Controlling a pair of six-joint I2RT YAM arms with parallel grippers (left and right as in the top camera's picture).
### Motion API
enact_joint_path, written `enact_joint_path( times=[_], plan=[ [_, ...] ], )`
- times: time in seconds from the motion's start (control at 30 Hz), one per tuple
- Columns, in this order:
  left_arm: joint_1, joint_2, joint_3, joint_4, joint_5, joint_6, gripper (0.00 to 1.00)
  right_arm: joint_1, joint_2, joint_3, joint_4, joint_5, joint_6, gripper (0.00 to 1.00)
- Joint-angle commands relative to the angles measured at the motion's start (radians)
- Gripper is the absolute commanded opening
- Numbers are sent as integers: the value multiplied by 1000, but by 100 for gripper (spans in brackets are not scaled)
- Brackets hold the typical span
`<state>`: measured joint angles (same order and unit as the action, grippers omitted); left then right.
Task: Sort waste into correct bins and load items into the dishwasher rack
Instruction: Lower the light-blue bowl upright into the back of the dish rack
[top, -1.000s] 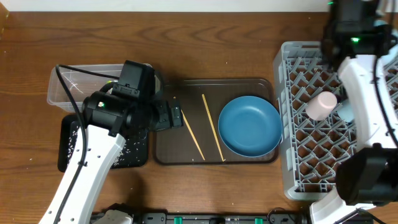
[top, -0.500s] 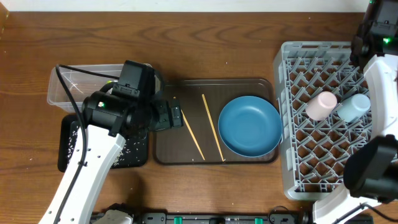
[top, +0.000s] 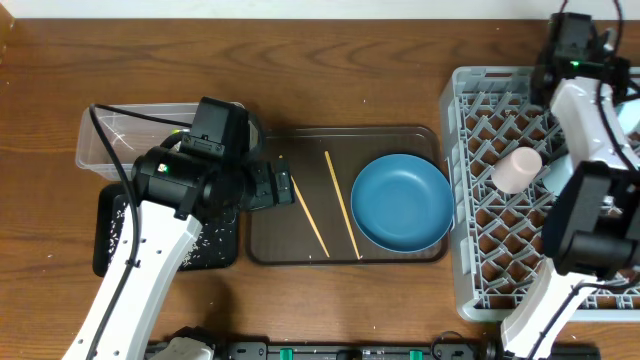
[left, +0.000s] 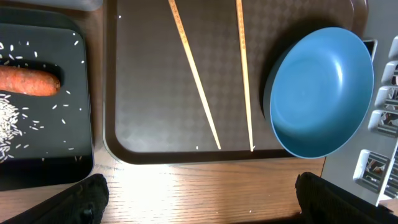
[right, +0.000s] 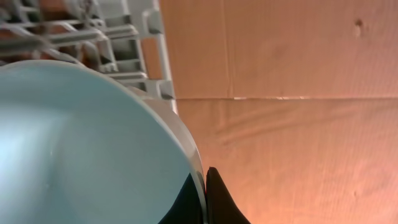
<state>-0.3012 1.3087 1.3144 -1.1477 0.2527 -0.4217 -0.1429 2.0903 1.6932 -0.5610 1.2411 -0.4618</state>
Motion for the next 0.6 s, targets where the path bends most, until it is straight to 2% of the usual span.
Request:
enact_joint_path(
  times=[0.0,0.4,0.47,0.57],
  plan=[
    [5,-7,21,-3,-3,2,99,36,3,13,22,39,-11,1],
    [5,-7,21,-3,-3,2,99,72,3,13,18,34,-12,1],
    [5,-7,21,-3,-3,2,99,72,3,13,19,34,-54,1],
    [5,-7,21,-3,-3,2,99,66,3,13,19,16,-223,1]
  ],
)
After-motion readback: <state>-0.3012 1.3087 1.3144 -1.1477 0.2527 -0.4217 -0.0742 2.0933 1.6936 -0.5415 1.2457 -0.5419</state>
